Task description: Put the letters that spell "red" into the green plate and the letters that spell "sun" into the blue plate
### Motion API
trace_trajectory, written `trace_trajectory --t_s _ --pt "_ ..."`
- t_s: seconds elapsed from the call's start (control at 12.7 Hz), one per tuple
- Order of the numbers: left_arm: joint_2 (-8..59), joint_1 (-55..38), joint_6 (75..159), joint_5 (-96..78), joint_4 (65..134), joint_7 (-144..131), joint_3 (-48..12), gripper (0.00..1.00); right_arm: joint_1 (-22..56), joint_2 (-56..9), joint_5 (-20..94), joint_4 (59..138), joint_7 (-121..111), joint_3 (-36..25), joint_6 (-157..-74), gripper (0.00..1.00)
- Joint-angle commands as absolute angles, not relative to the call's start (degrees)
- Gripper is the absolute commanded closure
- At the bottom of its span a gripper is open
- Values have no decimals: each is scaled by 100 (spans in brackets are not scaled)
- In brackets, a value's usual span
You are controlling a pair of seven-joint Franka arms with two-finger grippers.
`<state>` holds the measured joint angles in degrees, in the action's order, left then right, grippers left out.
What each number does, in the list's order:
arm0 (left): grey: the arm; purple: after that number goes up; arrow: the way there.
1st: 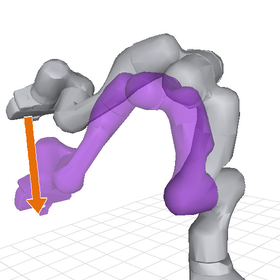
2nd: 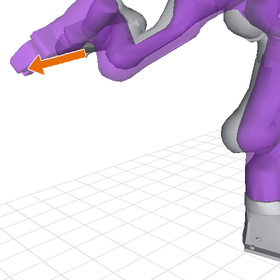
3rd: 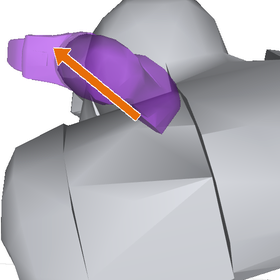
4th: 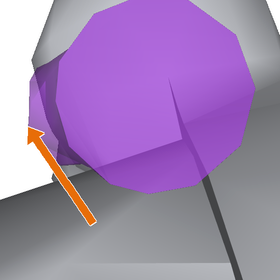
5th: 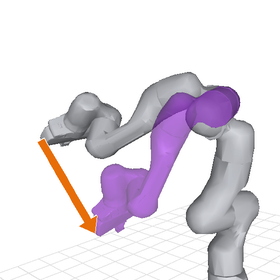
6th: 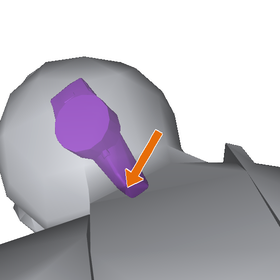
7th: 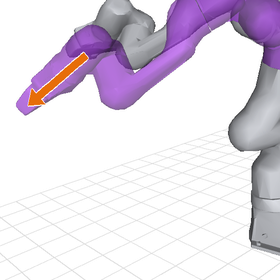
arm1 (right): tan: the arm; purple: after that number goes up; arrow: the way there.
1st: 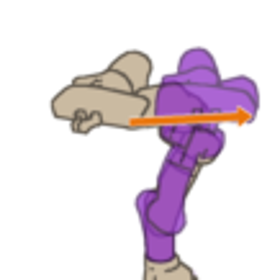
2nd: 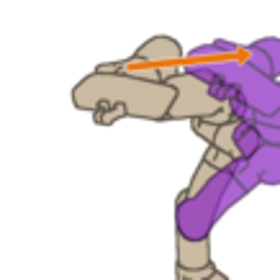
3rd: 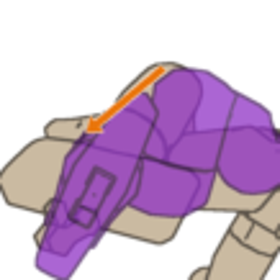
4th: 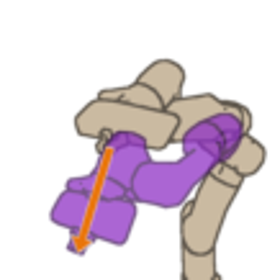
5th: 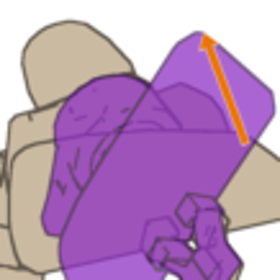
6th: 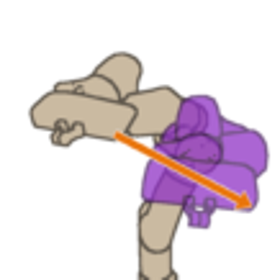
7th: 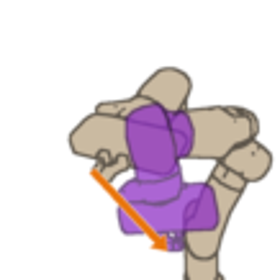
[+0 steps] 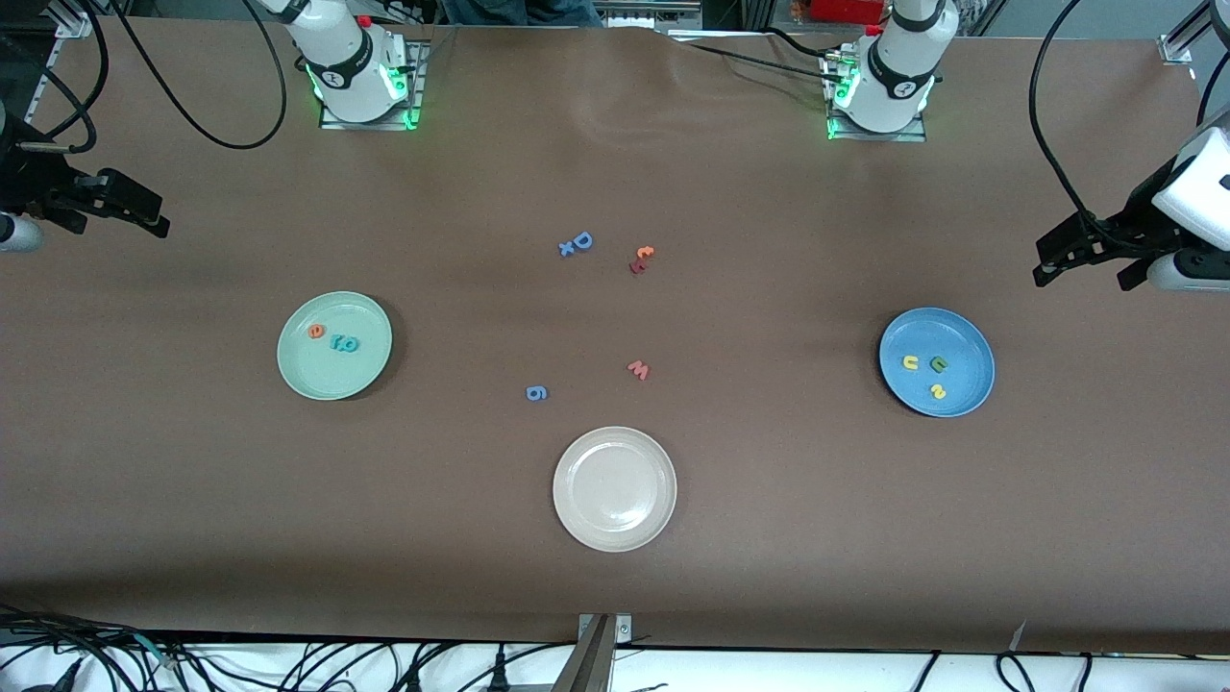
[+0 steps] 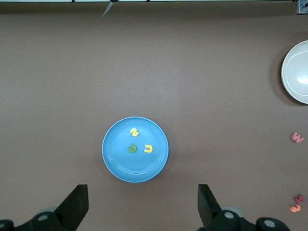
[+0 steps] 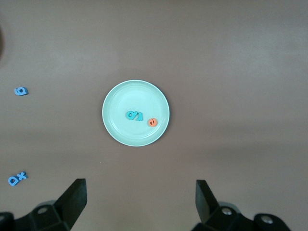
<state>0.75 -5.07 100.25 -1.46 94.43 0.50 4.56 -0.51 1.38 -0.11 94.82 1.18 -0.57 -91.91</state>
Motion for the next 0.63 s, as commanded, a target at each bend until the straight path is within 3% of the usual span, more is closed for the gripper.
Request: trace_trajectory --t_s 0.0,0.55 --pt "18 -422 10142 -246 9510 237 466 0 -79 211 79 9475 18 -44 -9132 0" --pt "62 -360 10301 -264 9536 800 624 0 -79 202 70 9475 9 -44 -9132 0"
